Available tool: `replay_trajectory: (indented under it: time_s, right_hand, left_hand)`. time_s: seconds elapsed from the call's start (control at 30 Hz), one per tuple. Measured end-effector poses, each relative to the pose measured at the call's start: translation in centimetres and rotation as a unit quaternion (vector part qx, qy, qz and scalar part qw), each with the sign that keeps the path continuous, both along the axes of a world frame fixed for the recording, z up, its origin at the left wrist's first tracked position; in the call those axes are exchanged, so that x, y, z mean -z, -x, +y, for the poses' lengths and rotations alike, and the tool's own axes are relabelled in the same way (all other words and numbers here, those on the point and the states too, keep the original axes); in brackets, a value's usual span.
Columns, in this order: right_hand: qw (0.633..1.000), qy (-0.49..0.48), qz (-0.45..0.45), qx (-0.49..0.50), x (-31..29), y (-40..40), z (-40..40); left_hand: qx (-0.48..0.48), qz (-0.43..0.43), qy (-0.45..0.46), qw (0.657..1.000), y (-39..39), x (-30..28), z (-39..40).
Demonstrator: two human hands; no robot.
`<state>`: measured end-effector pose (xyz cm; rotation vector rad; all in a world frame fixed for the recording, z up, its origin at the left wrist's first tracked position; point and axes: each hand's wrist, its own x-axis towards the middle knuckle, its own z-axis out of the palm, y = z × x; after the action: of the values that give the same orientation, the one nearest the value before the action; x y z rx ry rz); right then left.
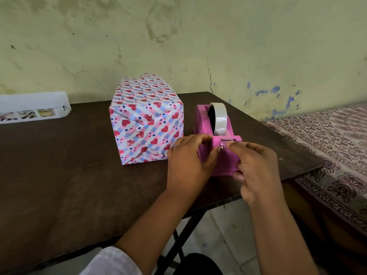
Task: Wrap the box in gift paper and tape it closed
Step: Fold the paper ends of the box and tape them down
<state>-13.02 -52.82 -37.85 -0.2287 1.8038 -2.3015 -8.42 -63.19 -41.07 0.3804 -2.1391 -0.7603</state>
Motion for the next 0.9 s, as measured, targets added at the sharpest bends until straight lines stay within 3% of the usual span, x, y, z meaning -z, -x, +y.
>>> replay_trajectory:
  time_s: [0.1,0.17,0.37,0.5,0.6,0.73,0.9]
  right_hand:
    - [0.997,-0.057,0.053,0.030,0.3,-0.2,-0.3]
    - [0.977,-0.164,0.127,0.055,0.2,-0.3,-0.1]
    - [0.834,-0.443,0.310,0.107,-1.9,-0.9,0.3]
    - [0.777,-0.554,0.274,0.122,-1.3,0.2,1.8]
    - [0.816,-0.499,0.267,0.118,0.0,0.8,4.4]
    - [0.922,-0.256,0.283,0.062,0.2,-0.4,4.4]
    - [0.930,-0.164,0.327,-0.025,0.2,-2.5,1.2]
  left_hand:
    - [0.001,0.004,0.002,1.000,0.0,0.2,0.0]
    - [0.001,0.001,0.003,1.000,0.0,0.3,-0.1]
    - [-0.005,-0.014,0.022,1.000,-0.2,0.4,-0.1]
    - [-0.003,-0.020,0.014,1.000,-0.3,0.6,-0.1]
    - [-0.007,-0.023,0.006,1.000,-0.4,0.4,0.0]
    - [0.003,-0.037,-0.006,0.999,-0.6,0.3,0.2]
    - [0.030,0.001,-0.016,0.999,-2.9,-0.7,-0.7]
